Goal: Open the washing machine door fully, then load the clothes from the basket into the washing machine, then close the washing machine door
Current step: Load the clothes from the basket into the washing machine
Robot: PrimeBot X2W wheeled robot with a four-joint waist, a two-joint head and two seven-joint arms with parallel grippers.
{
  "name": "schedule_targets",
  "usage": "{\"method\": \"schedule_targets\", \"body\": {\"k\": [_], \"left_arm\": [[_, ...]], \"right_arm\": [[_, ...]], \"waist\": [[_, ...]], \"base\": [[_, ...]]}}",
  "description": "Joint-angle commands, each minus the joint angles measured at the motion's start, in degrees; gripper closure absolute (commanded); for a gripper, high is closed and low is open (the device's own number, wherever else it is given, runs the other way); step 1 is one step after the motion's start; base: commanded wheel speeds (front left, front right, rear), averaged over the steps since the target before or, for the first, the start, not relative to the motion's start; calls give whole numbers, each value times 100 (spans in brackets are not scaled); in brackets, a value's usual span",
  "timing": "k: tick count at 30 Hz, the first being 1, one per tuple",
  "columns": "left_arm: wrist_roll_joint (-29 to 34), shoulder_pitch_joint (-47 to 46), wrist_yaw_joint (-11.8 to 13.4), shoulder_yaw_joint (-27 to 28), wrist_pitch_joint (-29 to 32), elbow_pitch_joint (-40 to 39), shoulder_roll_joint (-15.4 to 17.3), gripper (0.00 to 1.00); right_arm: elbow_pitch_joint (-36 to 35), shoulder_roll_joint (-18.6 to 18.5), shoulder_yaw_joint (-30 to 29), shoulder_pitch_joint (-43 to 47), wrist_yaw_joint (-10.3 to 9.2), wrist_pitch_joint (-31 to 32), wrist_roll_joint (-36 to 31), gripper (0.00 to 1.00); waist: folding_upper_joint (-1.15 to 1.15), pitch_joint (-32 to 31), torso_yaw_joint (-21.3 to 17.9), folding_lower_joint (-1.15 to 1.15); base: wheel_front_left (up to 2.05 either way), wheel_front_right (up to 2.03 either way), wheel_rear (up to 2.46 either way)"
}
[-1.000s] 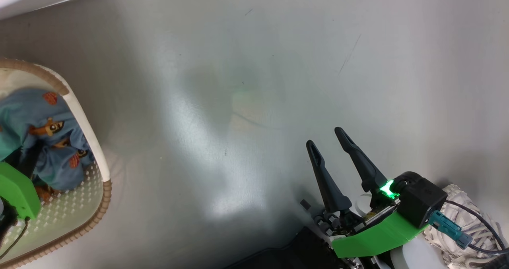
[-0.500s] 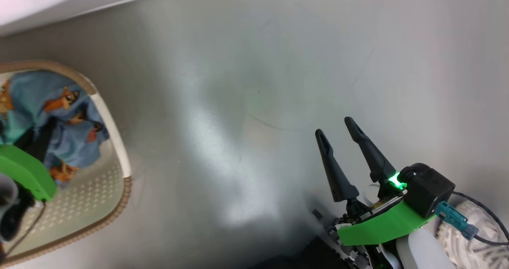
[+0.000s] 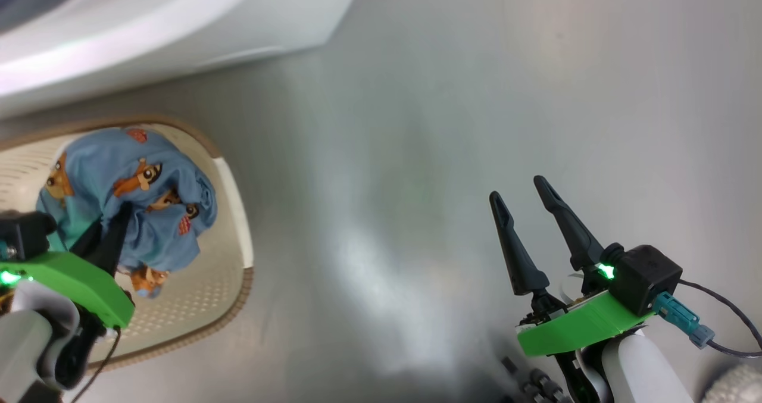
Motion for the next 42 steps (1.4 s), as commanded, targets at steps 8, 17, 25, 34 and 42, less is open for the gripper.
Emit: {"method": "schedule_targets", "body": {"k": [8, 17, 25, 34, 42], "left_arm": [[618, 962, 25, 1230, -61, -435, -128, 100], [996, 1819, 25, 2041, -61, -740, -642, 100], [1448, 2387, 25, 2713, -61, -911, -1106, 100], [2125, 2947, 25, 3449, -61, -1235, -1522, 100], [2634, 3239, 25, 3809, -61, -1623, -1790, 100]], "right_arm": [[148, -39, 47, 116, 9, -27, -110, 0], [452, -39, -25, 248, 9, -27, -166, 0], [686, -39, -222, 523, 9, -27, -227, 0], [866, -39, -403, 779, 9, -27, -252, 0], [938, -39, -610, 904, 9, -27, -244, 0]], "waist": [[0, -1025, 552, 0], [0, -1940, 723, 0], [0, -2807, 880, 0], [0, -3627, 1054, 0], [0, -4037, 1163, 0]], "base": [[0, 0, 0], [0, 0, 0], [0, 0, 0], [0, 0, 0], [0, 0, 0]]}}
